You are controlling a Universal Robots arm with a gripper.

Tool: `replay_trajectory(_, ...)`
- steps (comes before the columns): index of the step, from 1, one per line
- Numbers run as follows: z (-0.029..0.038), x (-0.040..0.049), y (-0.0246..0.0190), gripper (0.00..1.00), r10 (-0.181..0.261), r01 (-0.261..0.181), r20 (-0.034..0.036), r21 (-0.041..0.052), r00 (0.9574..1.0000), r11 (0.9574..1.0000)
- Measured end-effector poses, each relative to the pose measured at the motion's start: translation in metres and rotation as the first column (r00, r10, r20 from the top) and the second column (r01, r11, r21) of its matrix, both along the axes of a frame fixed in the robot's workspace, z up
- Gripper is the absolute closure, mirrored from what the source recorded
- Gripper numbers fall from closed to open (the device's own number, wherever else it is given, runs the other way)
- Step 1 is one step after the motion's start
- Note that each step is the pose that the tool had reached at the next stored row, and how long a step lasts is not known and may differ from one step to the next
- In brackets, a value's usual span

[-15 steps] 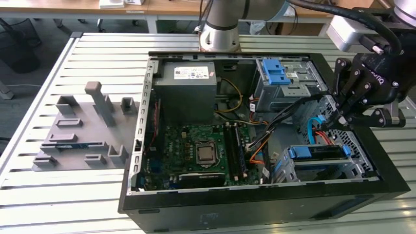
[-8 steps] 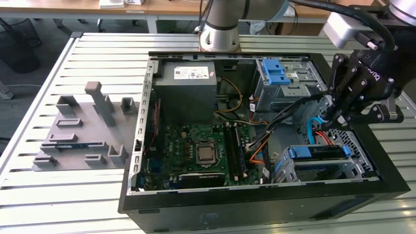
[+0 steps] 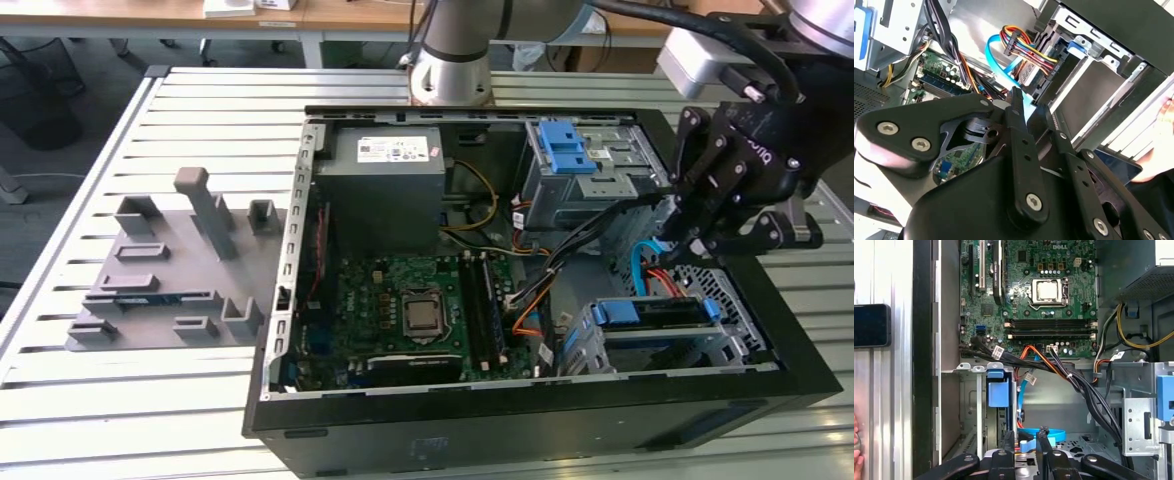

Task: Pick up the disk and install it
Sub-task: 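Insert the second disk wire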

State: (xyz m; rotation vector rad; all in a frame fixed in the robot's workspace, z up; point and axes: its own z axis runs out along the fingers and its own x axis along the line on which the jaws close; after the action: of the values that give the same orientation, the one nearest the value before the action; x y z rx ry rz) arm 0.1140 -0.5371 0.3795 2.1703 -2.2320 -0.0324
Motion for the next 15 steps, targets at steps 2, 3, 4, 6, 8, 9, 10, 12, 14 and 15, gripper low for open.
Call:
replay_trajectory(2, -0.0025, 0.0000, 0.0015, 0.69, 0.000, 0.000, 0.0000, 0.0002, 1.0000, 1.0000)
replay_trajectory(3, -0.0038, 0.0000, 0.0023, 0.69, 0.000, 0.000, 0.0000, 0.0001, 1.0000, 1.0000)
replay_trajectory(4, -0.0056, -0.0001, 0.0030, 0.69, 0.000, 0.000, 0.0000, 0.0003, 1.0000, 1.0000)
replay_trajectory(6, -0.0089, -0.0001, 0.0036, 0.69, 0.000, 0.000, 0.0000, 0.0003, 1.0000, 1.0000)
replay_trajectory(8, -0.0121, -0.0002, 0.0038, 0.69, 0.000, 0.000, 0.0000, 0.0003, 1.0000, 1.0000)
replay_trajectory(9, -0.0136, -0.0002, 0.0038, 0.69, 0.000, 0.000, 0.0000, 0.0004, 1.0000, 1.0000)
replay_trajectory(10, -0.0146, -0.0002, 0.0039, 0.69, 0.000, 0.000, 0.0000, 0.0003, 1.0000, 1.0000)
replay_trajectory(12, -0.0156, -0.0002, 0.0039, 0.69, 0.000, 0.000, 0.0000, 0.0001, 1.0000, 1.0000)
replay_trajectory(14, -0.0163, -0.0002, 0.0038, 0.70, 0.000, 0.000, 0.0000, 0.0089, 1.0000, 1.0000)
replay_trajectory(15, -0.0167, -0.0002, 0.0039, 0.76, 0.000, 0.000, 0.0000, 0.0186, 1.0000, 0.9998)
